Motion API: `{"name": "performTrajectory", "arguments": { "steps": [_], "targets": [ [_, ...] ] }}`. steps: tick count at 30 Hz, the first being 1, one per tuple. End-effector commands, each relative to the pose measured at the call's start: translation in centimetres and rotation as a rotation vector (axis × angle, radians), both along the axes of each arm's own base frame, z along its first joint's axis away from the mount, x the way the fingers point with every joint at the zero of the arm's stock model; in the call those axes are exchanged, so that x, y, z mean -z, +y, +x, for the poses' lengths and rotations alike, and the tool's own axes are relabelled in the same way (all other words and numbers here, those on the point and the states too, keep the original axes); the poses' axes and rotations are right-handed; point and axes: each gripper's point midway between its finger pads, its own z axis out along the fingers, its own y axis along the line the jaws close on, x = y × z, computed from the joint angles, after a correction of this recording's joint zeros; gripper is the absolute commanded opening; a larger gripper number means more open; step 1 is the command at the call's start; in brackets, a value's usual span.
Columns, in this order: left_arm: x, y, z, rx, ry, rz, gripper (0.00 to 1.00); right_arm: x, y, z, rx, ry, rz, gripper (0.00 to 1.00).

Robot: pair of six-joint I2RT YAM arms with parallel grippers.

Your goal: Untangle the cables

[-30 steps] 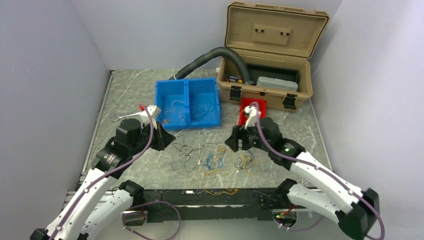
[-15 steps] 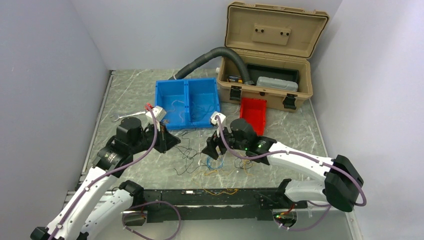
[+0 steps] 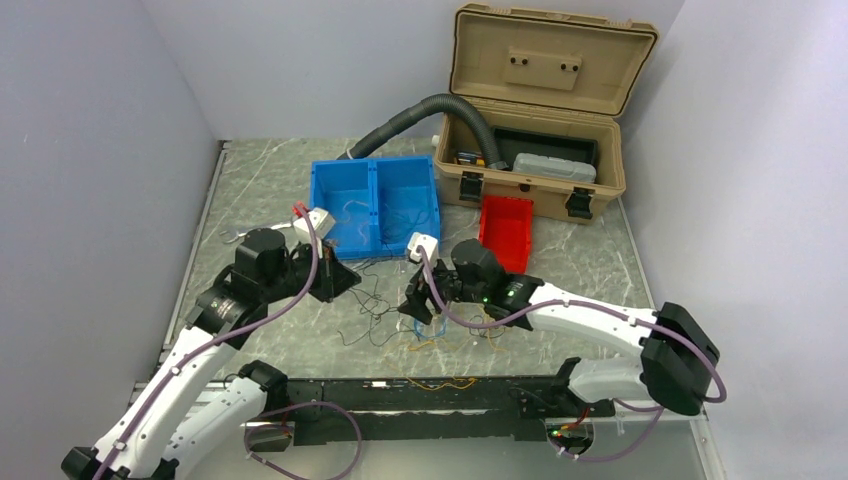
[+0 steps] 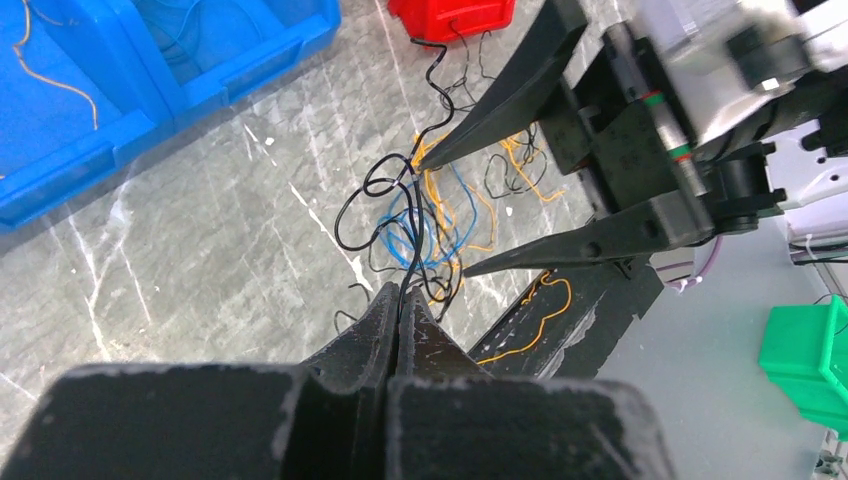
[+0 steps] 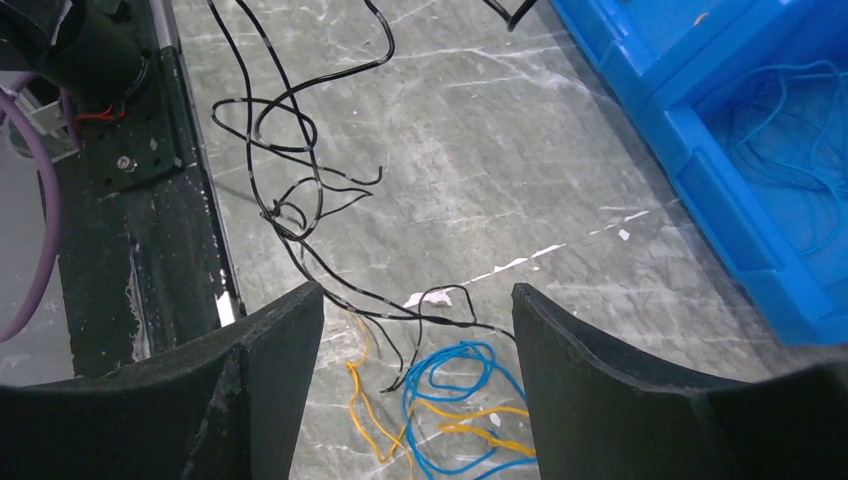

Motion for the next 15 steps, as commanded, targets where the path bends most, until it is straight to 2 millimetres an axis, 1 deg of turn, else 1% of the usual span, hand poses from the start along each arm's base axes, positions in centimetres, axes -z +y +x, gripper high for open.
{"name": "performTrajectory", "arguments": {
  "steps": [1,4,6,8,9,10,11,15],
  "targets": [
    [-1.5,0.3,0.4,-0.005,-0.055,0.013,0.0,-3.4,-0.8,0.6,0.048,-0.094,0.077,0.72],
    [-1.4,0.5,0.4,-0.008,-0.056,0.02,0.0,-3.6,-1.9,0.4,0.076,-0.107,0.073,0.74],
    [-1.4,0.5,0.4,-0.008,-0.06,0.019,0.0,-3.7,-2.1,0.2,0.068,-0.113,0.077,0.75],
    [-1.4,0.5,0.3,-0.01,-0.061,0.018,0.0,-3.3,-2.0,0.5,0.083,-0.115,0.073,0.75],
    [-1.4,0.5,0.3,-0.01,-0.058,0.017,0.0,-3.1,-1.9,0.4,0.068,-0.123,0.074,0.81],
    [-1.4,0.5,0.3,-0.013,-0.059,0.018,0.0,-2.9,-1.8,0.3,0.052,-0.138,0.081,0.94],
    [-1.4,0.6,0.3,-0.015,-0.059,0.018,0.0,-3.1,-1.7,0.2,0.046,-0.156,0.1,0.99],
    [-1.5,0.8,0.2,-0.026,-0.067,0.02,0.0,-4.5,-1.8,-0.6,-0.009,-0.244,0.185,1.0]
  ]
}}
